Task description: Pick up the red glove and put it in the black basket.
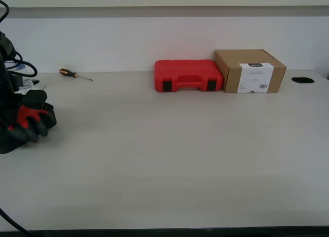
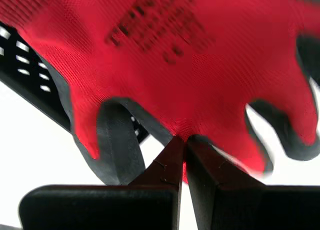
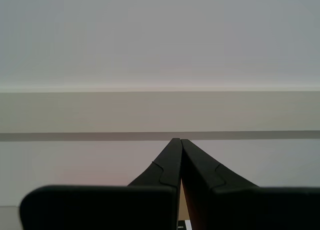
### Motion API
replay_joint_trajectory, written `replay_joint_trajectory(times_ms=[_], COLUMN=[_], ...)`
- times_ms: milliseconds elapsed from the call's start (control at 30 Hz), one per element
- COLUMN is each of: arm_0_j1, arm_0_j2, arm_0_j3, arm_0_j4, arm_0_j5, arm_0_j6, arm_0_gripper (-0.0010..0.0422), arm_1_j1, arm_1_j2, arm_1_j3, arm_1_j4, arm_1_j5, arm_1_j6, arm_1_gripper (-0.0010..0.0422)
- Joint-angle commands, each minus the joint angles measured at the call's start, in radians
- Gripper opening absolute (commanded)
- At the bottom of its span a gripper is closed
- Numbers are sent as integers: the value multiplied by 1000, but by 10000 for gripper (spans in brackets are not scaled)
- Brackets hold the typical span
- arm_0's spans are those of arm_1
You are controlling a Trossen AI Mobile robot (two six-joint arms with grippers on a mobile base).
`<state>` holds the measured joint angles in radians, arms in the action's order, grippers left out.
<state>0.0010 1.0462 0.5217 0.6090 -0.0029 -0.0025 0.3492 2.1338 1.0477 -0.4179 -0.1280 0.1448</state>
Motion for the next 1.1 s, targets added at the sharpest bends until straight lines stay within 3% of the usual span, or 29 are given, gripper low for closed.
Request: replay_joint_trajectory(times_ms=[33, 167, 300, 767, 867, 1000, 1033, 1100], arm_0_j1=[0, 0, 0, 0, 0, 0, 0, 0], arm_0_j2=[0, 0, 0, 0, 0, 0, 0, 0], arm_0_j3=[1, 1, 1, 1, 1, 1, 1, 1], arm_0_j4=[3, -1, -8, -18, -18, -19, -18, -19], arm_0_j5=[0, 0, 0, 0, 0, 0, 0, 0], arm_0_j6=[3, 3, 3, 3, 3, 3, 3, 3], arm_0_gripper=[0, 0, 0, 0, 0, 0, 0, 0], arm_1_j1=[11, 18, 27, 32, 32, 31, 29, 24], arm_1_j2=[40, 122, 218, 102, 102, 98, 90, 64], arm_1_j3=[70, 190, 335, 389, 389, 389, 389, 389], arm_1_j4=[5, -63, -201, -187, -187, -202, -215, -228], arm_1_j5=[-14, 0, 68, 95, 91, 70, 115, 198], arm_1_j6=[2, -14, -31, 51, 45, -8, -26, -48], arm_1_gripper=[-1, -1, 0, 7, 72, 235, 262, 243])
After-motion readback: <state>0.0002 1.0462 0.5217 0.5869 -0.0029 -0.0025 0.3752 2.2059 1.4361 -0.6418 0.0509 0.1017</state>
